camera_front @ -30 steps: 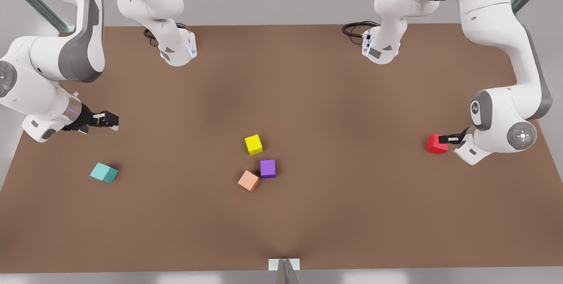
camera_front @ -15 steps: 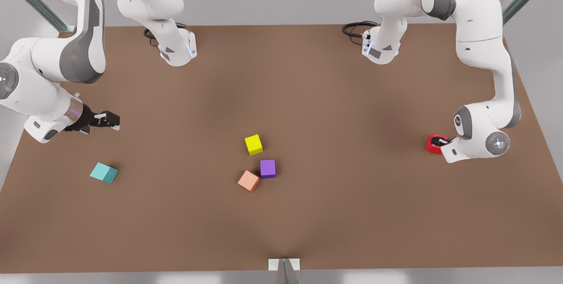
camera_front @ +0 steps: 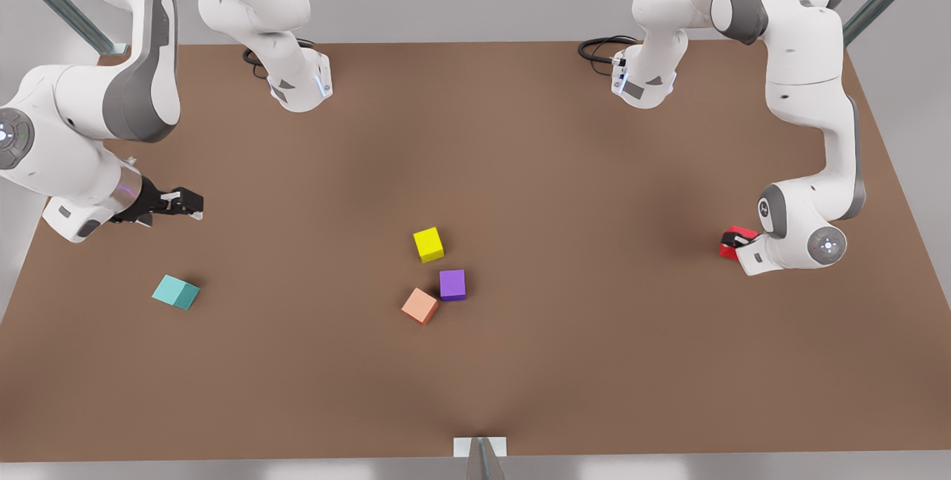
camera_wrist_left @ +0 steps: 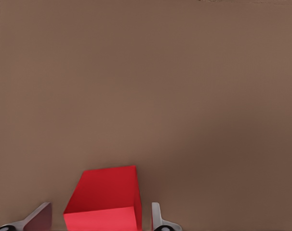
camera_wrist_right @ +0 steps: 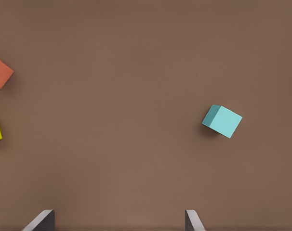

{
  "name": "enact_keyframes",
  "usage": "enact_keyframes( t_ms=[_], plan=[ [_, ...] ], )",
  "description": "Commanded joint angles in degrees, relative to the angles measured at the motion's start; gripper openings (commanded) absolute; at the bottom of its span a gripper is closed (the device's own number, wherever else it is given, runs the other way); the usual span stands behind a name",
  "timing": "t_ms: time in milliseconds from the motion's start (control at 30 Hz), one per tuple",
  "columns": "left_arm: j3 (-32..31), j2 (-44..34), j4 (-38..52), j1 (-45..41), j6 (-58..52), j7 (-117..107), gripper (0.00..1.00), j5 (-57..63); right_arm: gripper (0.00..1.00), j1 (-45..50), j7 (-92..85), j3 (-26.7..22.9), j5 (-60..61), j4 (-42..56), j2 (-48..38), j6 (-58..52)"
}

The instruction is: Pick up red wooden cube and pass to hand red wooden cube and place in blue wooden cube

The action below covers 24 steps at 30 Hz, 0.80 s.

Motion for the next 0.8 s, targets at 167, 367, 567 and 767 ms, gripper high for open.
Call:
enact_keyframes(
  t_ms=[167, 367, 567, 767],
  plan=[
    [0.01, 1.07, -1.18, 0.45, 0.05, -15.47, 1.00, 0.05, 1.00, 0.02, -0.61, 0.01, 0.12, -0.13, -0.05, -0.37],
    [0.01, 3.18, -0.74, 0.63, 0.76, -15.56, 1.00, 0.05, 1.00, 0.02, -0.52, 0.01, 0.03, -0.48, -0.05, -0.37],
    [-0.08, 3.88, -0.57, 0.71, 1.72, -15.47, 0.75, 0.05, 1.00, 0.02, -0.52, 0.01, 0.12, -0.57, -0.05, -0.37],
    [-4.04, 3.44, 6.11, 0.71, -7.05, -23.20, 0.63, -9.78, 1.00, 0.37, -0.78, 0.10, -0.14, -0.74, 0.29, -0.46]
  ],
)
